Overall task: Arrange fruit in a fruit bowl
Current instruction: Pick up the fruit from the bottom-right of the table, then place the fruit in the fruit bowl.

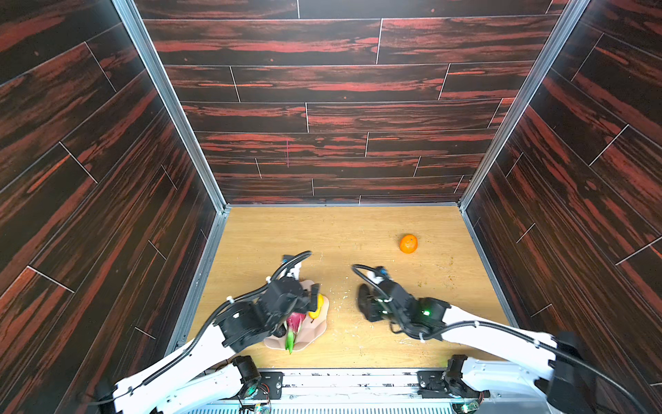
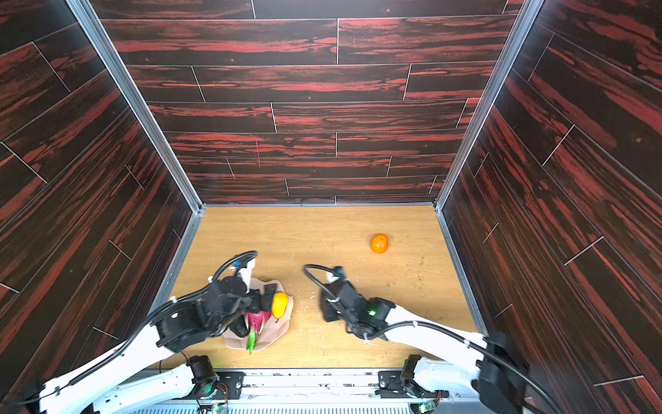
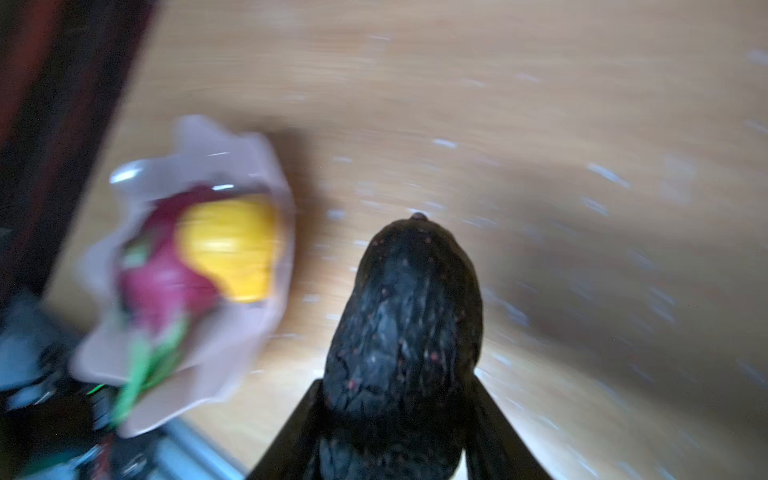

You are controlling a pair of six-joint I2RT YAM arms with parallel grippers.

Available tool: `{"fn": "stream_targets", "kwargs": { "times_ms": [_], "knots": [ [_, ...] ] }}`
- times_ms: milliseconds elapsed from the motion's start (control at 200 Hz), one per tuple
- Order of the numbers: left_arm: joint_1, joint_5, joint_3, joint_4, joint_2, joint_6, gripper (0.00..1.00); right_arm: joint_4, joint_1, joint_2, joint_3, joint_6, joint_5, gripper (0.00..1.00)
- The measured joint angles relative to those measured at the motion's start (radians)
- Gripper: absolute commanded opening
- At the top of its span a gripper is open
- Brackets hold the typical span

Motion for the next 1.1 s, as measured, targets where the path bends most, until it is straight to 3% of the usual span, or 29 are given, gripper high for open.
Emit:
{"fn": "stream_targets", "kwargs": {
  "times_ms": [185, 336, 701, 1102],
  "knots": [
    [0.000, -0.115, 0.000, -0.214, -0.194, -0.169, 1.00, 0.147, 0.081, 0.140, 0.080, -0.068, -0.108, 0.44],
    [0.000, -0.166, 0.000, -0.293, -0.287, -0.228, 1.00, 0.166, 0.132, 0.181, 0.109, -0.114, -0.159, 0.45],
    [0.000, -0.180, 0.000, -0.332, -0.293, -0.247, 0.99, 0.196, 0.198, 0.310, 0.171, -0.166, -0.237, 0.45],
    [0.000, -0.149, -0.010, -0.330, -0.295, -0.247, 1.00, 0.196, 0.203, 0.404, 0.199, -0.196, -0.250, 0.48]
  ]
}}
